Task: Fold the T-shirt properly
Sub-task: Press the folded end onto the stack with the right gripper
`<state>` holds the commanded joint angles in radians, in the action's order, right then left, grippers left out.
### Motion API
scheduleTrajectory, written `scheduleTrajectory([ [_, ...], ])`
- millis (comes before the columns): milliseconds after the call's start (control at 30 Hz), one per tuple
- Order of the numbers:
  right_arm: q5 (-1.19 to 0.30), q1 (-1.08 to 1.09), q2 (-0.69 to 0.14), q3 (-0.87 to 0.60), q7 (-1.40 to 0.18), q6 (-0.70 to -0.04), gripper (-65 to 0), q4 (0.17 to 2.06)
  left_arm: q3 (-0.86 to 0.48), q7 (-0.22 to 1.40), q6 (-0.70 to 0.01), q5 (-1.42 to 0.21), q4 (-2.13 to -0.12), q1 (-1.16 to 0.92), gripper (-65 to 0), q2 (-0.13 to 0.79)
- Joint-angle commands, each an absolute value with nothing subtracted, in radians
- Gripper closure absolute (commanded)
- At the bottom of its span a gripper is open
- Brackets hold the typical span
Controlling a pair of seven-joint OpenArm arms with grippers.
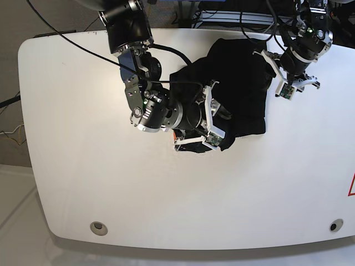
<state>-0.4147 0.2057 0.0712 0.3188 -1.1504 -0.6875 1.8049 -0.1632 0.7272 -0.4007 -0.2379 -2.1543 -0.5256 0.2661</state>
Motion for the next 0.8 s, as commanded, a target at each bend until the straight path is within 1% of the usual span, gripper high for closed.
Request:
scheduleTrajectory([
  [100,-0.424,0.207,0.063,0.318,-1.152,-0.686,-12.4,1.807,-0.149,0.729,-0.401,-0.250,-2.161,-0.532,-23.7,0.270],
  [233,-0.441,0.203,0.063,0.315,-1.155,-0.688,-11.0,1.809,-0.125,0.732,-0.399,-0.281,-2.162,-0.538,-24.5,0.276],
  [300,-0.451,0.200,0.067,0.314,-1.158,-0.690,-11.1,1.813,-0.113,0.732,-0.398,-0.298,-2.161,-0.539,-24.8,0.279],
  [367,-0.477,0.186,0.070,0.313,-1.156,-0.692,-10.2,1.820,-0.085,0.735,-0.392,-0.353,-2.161,-0.525,-26.1,0.281],
  [500,-0.476,0.178,0.071,0.314,-1.157,-0.693,-11.5,1.821,-0.075,0.733,-0.386,-0.380,-2.143,-0.521,-26.0,0.282],
  [633,-0.470,0.171,0.072,0.321,-1.160,-0.693,-12.1,1.821,-0.078,0.732,-0.384,-0.394,-2.105,-0.508,-24.9,0.277],
  [800,-0.470,0.175,0.066,0.318,-1.159,-0.692,-10.5,1.810,-0.105,0.740,-0.392,-0.396,-2.011,-0.475,-24.0,0.259],
])
